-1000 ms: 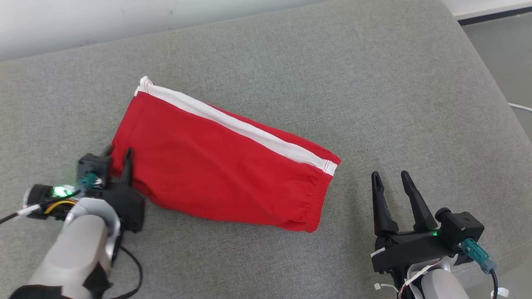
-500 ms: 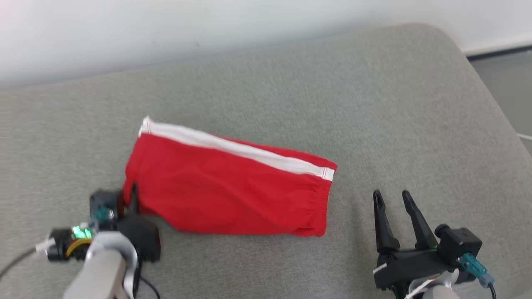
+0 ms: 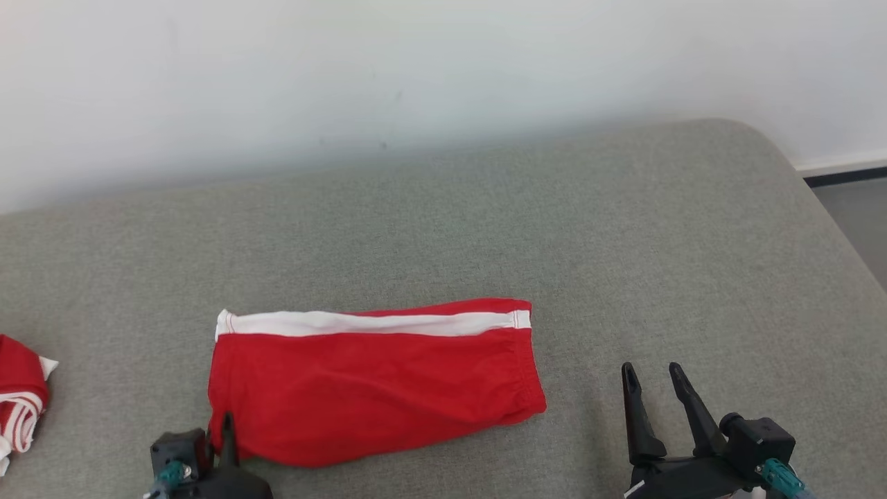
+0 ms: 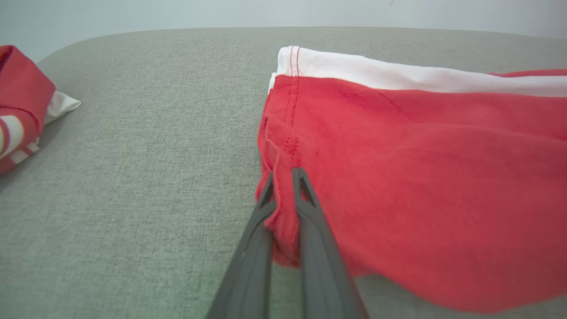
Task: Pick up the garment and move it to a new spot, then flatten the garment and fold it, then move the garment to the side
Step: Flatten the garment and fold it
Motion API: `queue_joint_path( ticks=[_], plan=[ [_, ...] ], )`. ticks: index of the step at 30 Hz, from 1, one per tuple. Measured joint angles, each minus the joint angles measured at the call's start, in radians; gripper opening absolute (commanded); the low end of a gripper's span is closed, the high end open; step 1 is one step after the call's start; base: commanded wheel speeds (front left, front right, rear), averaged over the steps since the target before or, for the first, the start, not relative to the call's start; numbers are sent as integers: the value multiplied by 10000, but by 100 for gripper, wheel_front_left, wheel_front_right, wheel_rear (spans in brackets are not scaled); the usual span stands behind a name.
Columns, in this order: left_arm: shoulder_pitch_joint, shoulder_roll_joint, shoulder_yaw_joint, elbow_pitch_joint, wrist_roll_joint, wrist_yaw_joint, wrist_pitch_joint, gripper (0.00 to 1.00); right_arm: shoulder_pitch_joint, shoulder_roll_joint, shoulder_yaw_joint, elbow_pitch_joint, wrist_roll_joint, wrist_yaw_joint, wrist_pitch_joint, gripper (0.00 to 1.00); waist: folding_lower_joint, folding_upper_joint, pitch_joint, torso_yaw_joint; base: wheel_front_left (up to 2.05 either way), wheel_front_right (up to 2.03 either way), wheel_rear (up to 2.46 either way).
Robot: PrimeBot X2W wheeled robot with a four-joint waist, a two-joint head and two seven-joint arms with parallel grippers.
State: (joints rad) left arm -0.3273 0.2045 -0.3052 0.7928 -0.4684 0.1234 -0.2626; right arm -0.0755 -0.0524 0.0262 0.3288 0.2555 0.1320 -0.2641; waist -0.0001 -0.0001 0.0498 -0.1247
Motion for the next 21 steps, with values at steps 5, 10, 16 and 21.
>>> queue_joint_path(
  ticks=[5, 10, 16, 21],
  plan=[
    [575, -207, 499, -514, 445, 2, 0, 35, 88, 0, 50, 50, -44, -2, 0, 100, 0, 1, -185, 171, 0, 0, 0],
    [1127, -259, 871, -1429, 1290, 40, 0, 100, 97, 2, 150, 86, -107, -2, 0, 100, 0, 1, -272, 243, 0, 0, 0],
    [2115, -487, 1592, -3009, 2295, 127, 0, 100, 141, 4, 174, 73, -127, 0, 0, 100, 1, 1, -380, 362, 0, 0, 0],
    [2885, -660, 2082, -3919, 2949, -40, 0, 100, 193, 4, 196, 59, -199, -2, 0, 100, 1, 1, -467, 565, 0, 0, 0]
  ],
)
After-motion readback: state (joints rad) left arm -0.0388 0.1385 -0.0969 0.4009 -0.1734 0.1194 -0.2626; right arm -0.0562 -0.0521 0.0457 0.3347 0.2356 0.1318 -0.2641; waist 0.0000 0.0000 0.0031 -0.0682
